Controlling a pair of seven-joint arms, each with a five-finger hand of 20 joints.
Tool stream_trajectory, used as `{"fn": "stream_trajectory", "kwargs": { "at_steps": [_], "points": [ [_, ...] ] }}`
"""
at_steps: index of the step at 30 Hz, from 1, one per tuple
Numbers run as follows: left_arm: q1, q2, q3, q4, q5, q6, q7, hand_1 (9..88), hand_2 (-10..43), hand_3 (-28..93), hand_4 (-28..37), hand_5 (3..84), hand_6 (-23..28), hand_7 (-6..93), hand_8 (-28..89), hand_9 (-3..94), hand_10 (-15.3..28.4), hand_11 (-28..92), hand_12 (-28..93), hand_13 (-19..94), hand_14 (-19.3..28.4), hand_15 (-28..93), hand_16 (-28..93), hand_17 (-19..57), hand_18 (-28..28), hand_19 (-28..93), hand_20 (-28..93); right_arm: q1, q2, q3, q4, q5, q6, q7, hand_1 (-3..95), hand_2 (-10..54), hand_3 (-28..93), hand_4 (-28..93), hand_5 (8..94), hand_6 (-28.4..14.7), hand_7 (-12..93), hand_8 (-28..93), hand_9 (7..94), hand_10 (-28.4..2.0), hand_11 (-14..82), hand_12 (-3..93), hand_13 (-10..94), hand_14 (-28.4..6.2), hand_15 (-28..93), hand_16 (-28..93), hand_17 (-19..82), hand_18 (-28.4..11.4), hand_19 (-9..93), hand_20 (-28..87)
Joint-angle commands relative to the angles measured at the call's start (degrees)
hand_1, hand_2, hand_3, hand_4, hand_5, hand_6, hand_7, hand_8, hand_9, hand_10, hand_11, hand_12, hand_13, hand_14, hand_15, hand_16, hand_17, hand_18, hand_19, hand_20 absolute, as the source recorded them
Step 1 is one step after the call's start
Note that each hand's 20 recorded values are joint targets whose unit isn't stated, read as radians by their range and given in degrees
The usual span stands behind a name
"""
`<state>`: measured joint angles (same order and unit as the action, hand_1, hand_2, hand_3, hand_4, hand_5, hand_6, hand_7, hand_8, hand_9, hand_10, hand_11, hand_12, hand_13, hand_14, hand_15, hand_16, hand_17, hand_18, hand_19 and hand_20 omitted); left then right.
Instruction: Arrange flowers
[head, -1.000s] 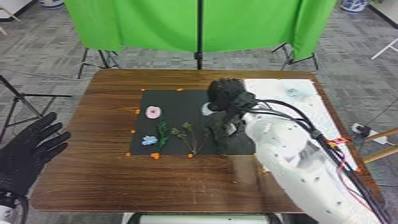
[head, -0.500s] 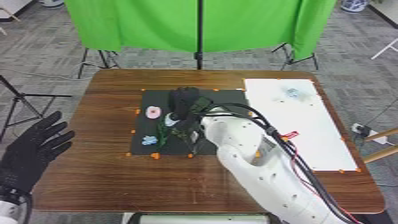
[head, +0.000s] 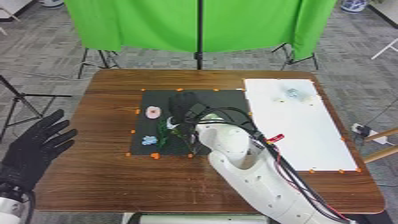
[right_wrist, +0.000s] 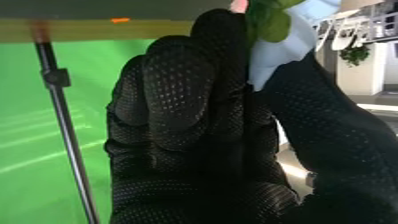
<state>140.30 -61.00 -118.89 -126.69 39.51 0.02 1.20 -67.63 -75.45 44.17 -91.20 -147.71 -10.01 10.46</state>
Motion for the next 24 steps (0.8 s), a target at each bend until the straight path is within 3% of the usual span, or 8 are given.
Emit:
{"fn": "stream_trajectory", "kwargs": {
  "at_steps": [1, 8, 13, 17, 19, 24],
  "points": [
    [-0.18, -0.31, 0.5, 0.57, 0.25, -0.62, -0.86, 23.9, -5.6, 70, -28.2, 28.5, 0.5, 23.0, -11, 22.7, 9.8, 21, 16, 21, 13.7, 30, 1, -10.2, 23.2, 45, 6, 0.99, -1.16, -0.42, 2.46, -6.72, 3.08, -1.36, 45.1, -9.5, 82, -28, 69.1, 1.0, 44, -12, 85.9, -2.3, 18.7, 48.7, 79, -0.6, 53, 33, 29, -16.3, 76, 40],
    [0.05, -0.41, 0.44, 0.49, 0.21, -0.61, -0.57, 23.9, -5.5, 70, -28.2, 28.6, 0.6, 23.0, -11, 22.7, 9.9, 21, 16, 21, 13.8, 30, 1, -10.2, 23.1, 45, 6, 0.43, -0.94, 0.11, 2.14, -9.01, 4.95, -0.91, 42.8, -9.5, 81, -28, 65.5, 0.9, 46, -13, 82.0, -3.2, 19.6, 48.2, 75, -1.0, 53, 32, 27, -16.3, 75, 40],
    [0.48, -0.79, 0.19, 0.35, 0.05, -0.39, -0.26, 23.9, -5.5, 70, -28.2, 28.6, 0.7, 22.9, -11, 22.7, 9.9, 21, 16, 21, 13.8, 30, 1, -10.2, 23.1, 45, 6, -0.19, -0.57, 4.87, -1.34, -4.65, 7.34, 0.24, 36.2, -8.9, 84, -28, 62.8, 0.8, 42, -12, 75.0, -4.8, 30.2, 39.6, 71, -2.2, 58, 25, 26, -16.6, 75, 42],
    [1.29, -0.87, 0.17, 0.07, -0.11, 0.14, 0.66, 23.9, -5.4, 70, -28.2, 28.6, 0.7, 22.8, -11, 22.7, 9.9, 21, 16, 21, 13.8, 30, 1, -10.2, 23.1, 45, 6, 1.75, 1.6, 10.08, -0.26, -4.45, 7.5, 2.21, 28.8, -6.4, 90, -28, 53.4, -0.3, 35, -21, 57.3, -9.8, 41.2, 25.4, 57, -5.0, 61, 20, 22, -17.3, 75, 42],
    [1.76, -1.81, -0.06, -0.28, 0.28, 0.03, 0.76, 23.9, -5.4, 70, -28.2, 28.6, 0.6, 22.9, -11, 22.7, 9.9, 21, 16, 21, 13.8, 30, 1, -10.2, 23.1, 45, 6, 3.79, 4.53, 10.57, 1.06, -2.0, 6.18, 5.81, 26.2, -5.3, 91, -28, 46.5, -1.6, 35, -21, 48.4, -11.5, 40.6, 23.3, 48, -6.7, 61, 16, 19, -17.5, 72, 40],
    [2.46, -2.26, -0.44, -0.6, 0.34, 0.27, 1.36, 23.9, -5.5, 70, -28.2, 28.6, 0.6, 23.0, -11, 22.7, 9.9, 21, 16, 21, 13.8, 30, 1, -10.3, 23.1, 45, 6, 5.13, 12.23, 11.87, 5.27, -1.71, 6.61, 11.61, 23.6, -4.8, 91, -28, 34.2, -4.5, 33, -20, 32.2, -14.5, 35.9, 21.9, 30, -10.7, 49, 10, 13, -18.3, 64, 34]
  ]
}}
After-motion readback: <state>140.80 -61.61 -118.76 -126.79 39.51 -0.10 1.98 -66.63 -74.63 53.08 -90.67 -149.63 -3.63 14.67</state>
